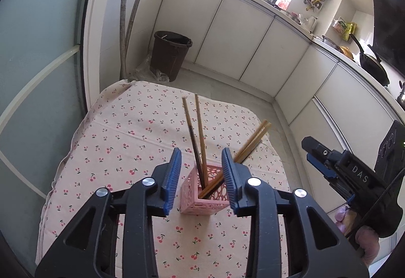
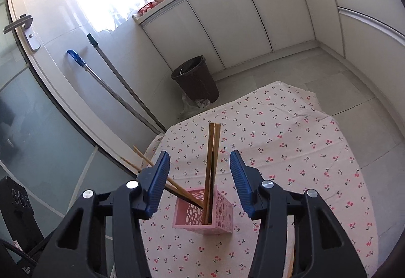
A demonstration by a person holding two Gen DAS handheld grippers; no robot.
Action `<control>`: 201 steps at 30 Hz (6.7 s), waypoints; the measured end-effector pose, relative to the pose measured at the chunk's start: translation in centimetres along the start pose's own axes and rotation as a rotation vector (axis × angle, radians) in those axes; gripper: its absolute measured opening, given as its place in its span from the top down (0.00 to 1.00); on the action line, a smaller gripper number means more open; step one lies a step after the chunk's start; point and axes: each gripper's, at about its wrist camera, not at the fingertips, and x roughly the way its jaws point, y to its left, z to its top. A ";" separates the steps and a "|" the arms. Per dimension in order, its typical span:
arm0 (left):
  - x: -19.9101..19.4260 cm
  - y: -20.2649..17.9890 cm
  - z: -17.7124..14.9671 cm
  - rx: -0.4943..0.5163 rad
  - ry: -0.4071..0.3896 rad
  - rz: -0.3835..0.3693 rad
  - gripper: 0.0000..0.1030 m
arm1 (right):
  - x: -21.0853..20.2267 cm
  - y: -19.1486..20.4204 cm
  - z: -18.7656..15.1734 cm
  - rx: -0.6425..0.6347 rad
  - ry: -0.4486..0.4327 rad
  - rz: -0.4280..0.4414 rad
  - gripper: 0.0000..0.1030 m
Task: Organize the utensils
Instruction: 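Lower both chopsticks into the pink basket and open both grippers, then move both grippers back to the chopstick pile beside the basket, then grasp a wooden chopstick with the left gripper while the right gripper grasps another, then lift both wooden chopsticks and carry them over the pink basket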
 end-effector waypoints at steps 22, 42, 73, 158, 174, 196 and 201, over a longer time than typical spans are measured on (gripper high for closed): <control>3.0 -4.9 -5.2 0.166 0.105 0.071 0.29 | -1.8 -4.4 -5.2 -0.127 0.138 -0.254 0.23; 12.3 -10.2 -14.2 0.289 0.460 0.081 0.07 | -6.9 -20.1 -5.9 0.446 0.226 -0.311 0.10; 23.4 -13.7 -13.2 0.232 0.546 0.194 0.32 | -6.8 -24.8 -5.3 0.679 0.283 -0.139 0.10; 4.3 -7.4 -9.5 0.270 0.253 -0.019 0.93 | 10.2 -17.3 -8.0 0.171 0.442 -0.522 0.38; 3.9 -7.8 -9.6 0.299 0.236 -0.021 0.93 | 10.8 -16.7 -8.2 0.022 0.470 -0.541 0.81; 1.8 -7.6 -9.2 0.298 0.183 -0.039 0.93 | 0.8 -11.5 -10.5 -0.084 0.327 -0.444 0.92; 0.6 -7.6 -9.0 0.304 0.156 -0.048 0.93 | -4.6 -8.5 -8.5 -0.109 0.171 -0.382 0.92</control>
